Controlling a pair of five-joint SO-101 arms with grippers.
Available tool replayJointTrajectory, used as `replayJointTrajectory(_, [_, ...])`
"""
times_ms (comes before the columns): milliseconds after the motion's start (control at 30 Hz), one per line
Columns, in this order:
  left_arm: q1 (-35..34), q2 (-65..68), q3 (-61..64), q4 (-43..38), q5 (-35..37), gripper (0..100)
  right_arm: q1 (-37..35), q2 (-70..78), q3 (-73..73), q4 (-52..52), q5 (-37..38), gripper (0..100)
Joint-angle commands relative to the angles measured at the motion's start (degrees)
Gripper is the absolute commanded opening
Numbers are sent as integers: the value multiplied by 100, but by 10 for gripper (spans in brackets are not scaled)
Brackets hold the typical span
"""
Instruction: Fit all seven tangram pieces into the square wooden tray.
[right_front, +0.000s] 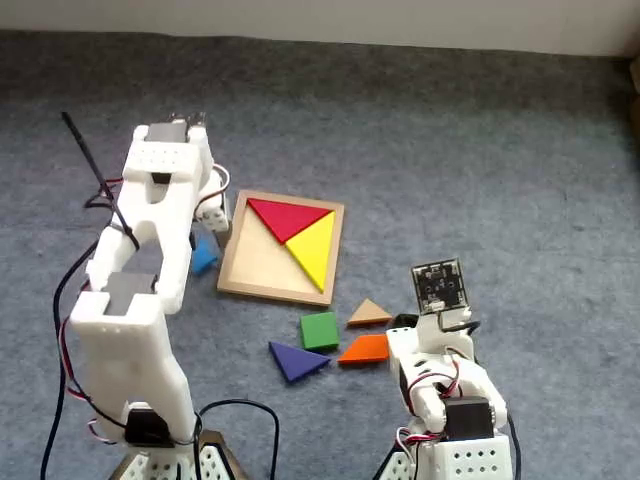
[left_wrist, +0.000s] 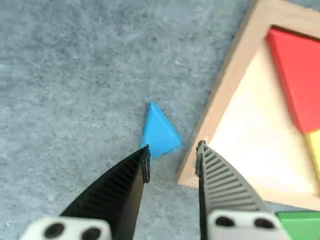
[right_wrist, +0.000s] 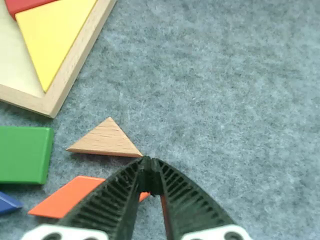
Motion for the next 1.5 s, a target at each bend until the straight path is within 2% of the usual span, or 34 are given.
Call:
replayJointTrajectory(0, [418,-549,-31,176,-53,160,-13,-40,804,-127,-9,5])
replayJointTrajectory(100, [374,-541,-31,167,-114,165,-13,-40,804,-127,-9,5])
replayJointTrajectory(200, [145,-541,-31,167,-624,165,-13,-40,804,-127,-9,5])
replayJointTrajectory(300, [-180,-541,-31,123,-844,167,-13,-40,804,-127,-9,5])
replayJointTrajectory(533, [-382,-541,532,26,-1152,314,-13,-40,804,-127,-9,5])
replayJointTrajectory(900, [-611,-541,1138,-1090,-1160,263,-4,-40,804,-127,-9,5])
replayJointTrajectory(1133, [-954,-541,1103,-1081,-1160,259,-4,-40,804,-127,-9,5])
replayJointTrajectory(1467, [-875,-611,1059,-1046,-1152,261,-4,-40,804,-127,-9,5])
